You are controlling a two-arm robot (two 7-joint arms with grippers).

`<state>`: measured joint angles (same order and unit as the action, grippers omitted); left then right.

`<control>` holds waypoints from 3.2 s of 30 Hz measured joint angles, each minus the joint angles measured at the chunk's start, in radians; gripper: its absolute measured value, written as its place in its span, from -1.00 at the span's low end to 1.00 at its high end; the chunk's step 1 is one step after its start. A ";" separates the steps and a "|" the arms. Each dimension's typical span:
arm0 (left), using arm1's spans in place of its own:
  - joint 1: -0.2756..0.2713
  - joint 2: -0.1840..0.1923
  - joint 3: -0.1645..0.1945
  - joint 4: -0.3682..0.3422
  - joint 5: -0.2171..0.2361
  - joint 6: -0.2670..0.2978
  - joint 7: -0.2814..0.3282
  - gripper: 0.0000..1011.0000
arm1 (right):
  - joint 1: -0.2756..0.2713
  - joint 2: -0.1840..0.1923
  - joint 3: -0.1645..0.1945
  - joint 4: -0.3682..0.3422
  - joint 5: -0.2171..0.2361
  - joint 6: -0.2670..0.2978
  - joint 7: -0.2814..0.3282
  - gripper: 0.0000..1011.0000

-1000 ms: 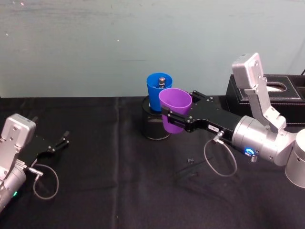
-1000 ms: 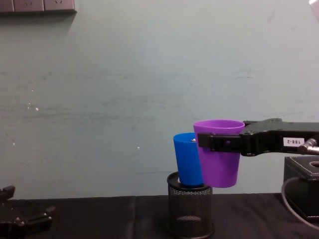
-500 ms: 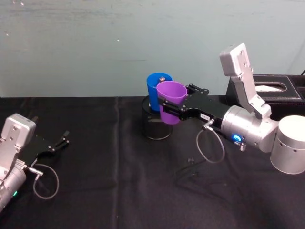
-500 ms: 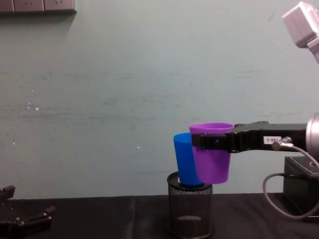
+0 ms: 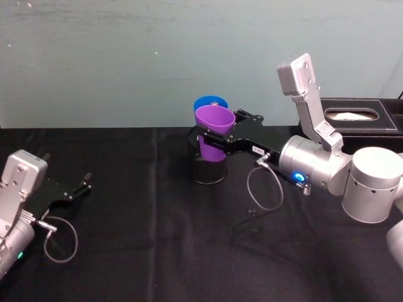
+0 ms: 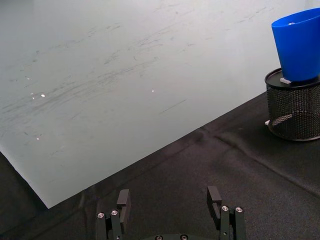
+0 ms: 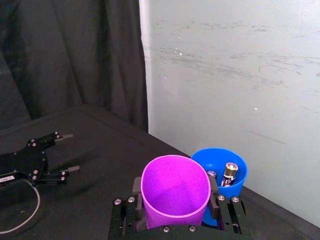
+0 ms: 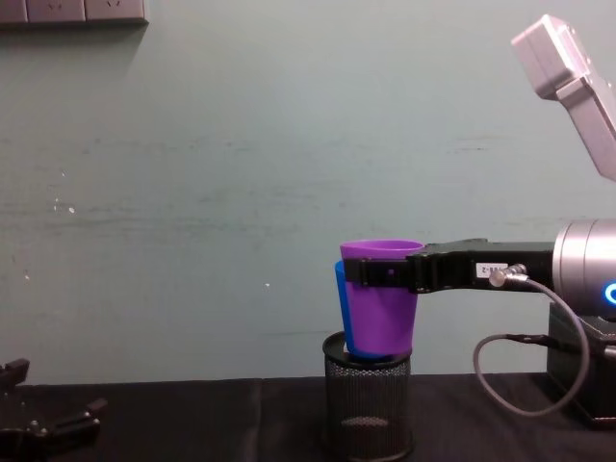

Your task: Pick up one cup with a gripper and tap it against the other cup.

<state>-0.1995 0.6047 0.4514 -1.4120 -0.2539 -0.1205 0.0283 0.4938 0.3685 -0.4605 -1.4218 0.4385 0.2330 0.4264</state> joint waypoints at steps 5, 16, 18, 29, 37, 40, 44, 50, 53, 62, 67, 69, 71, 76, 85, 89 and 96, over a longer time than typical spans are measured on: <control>0.000 0.000 0.000 0.000 0.000 0.000 0.000 0.98 | 0.019 -0.013 -0.004 0.028 -0.007 -0.011 -0.004 0.45; 0.000 0.000 0.000 0.000 0.000 0.000 0.000 0.98 | 0.063 -0.047 -0.006 0.090 -0.024 -0.039 -0.009 0.45; 0.000 0.000 0.000 0.000 0.000 0.000 0.000 0.98 | 0.070 -0.055 -0.005 0.102 -0.027 -0.043 -0.012 0.45; 0.000 0.000 0.000 0.000 0.000 0.000 0.000 0.98 | 0.082 -0.079 0.007 0.129 -0.037 -0.055 -0.026 0.45; 0.000 0.000 0.000 0.000 0.000 0.000 0.000 0.98 | 0.084 -0.085 0.013 0.131 -0.044 -0.055 -0.029 0.45; 0.000 0.000 0.000 0.000 0.000 0.000 0.000 0.98 | 0.086 -0.087 0.015 0.132 -0.046 -0.055 -0.029 0.45; 0.000 0.000 0.000 0.000 0.000 0.000 0.000 0.98 | 0.087 -0.089 0.017 0.134 -0.050 -0.055 -0.029 0.45; 0.000 0.000 0.000 0.000 0.000 0.000 0.000 0.98 | 0.094 -0.092 0.021 0.139 -0.056 -0.055 -0.030 0.45; 0.000 0.000 0.000 0.000 0.000 0.000 0.000 0.98 | 0.096 -0.093 0.022 0.142 -0.059 -0.055 -0.030 0.45; 0.000 0.000 0.000 0.000 0.000 0.000 0.000 0.98 | 0.098 -0.098 0.026 0.149 -0.064 -0.055 -0.031 0.45; 0.000 0.000 0.000 0.000 0.000 0.000 0.000 0.98 | 0.100 -0.103 0.027 0.159 -0.062 -0.047 -0.030 0.45; 0.000 0.000 0.000 0.000 0.000 0.000 0.000 0.98 | 0.102 -0.105 0.027 0.163 -0.060 -0.043 -0.030 0.45; 0.000 0.000 0.000 0.000 0.000 0.000 0.000 0.98 | 0.104 -0.106 0.028 0.169 -0.059 -0.039 -0.029 0.45; 0.000 0.000 0.000 0.000 0.000 0.000 0.000 0.98 | 0.108 -0.109 0.027 0.178 -0.056 -0.032 -0.026 0.45; 0.000 0.000 0.000 0.000 0.000 0.000 0.000 0.98 | 0.115 -0.113 0.024 0.192 -0.051 -0.022 -0.020 0.45; 0.000 0.000 0.000 0.000 0.000 0.000 0.000 0.98 | 0.116 -0.114 0.024 0.199 -0.045 -0.017 -0.019 0.45; 0.000 0.000 0.000 0.000 0.000 0.000 0.000 0.98 | 0.114 -0.114 0.025 0.207 -0.038 -0.009 -0.019 0.45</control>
<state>-0.1995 0.6047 0.4514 -1.4120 -0.2539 -0.1205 0.0283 0.6077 0.2544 -0.4359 -1.2145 0.4007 0.2240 0.4076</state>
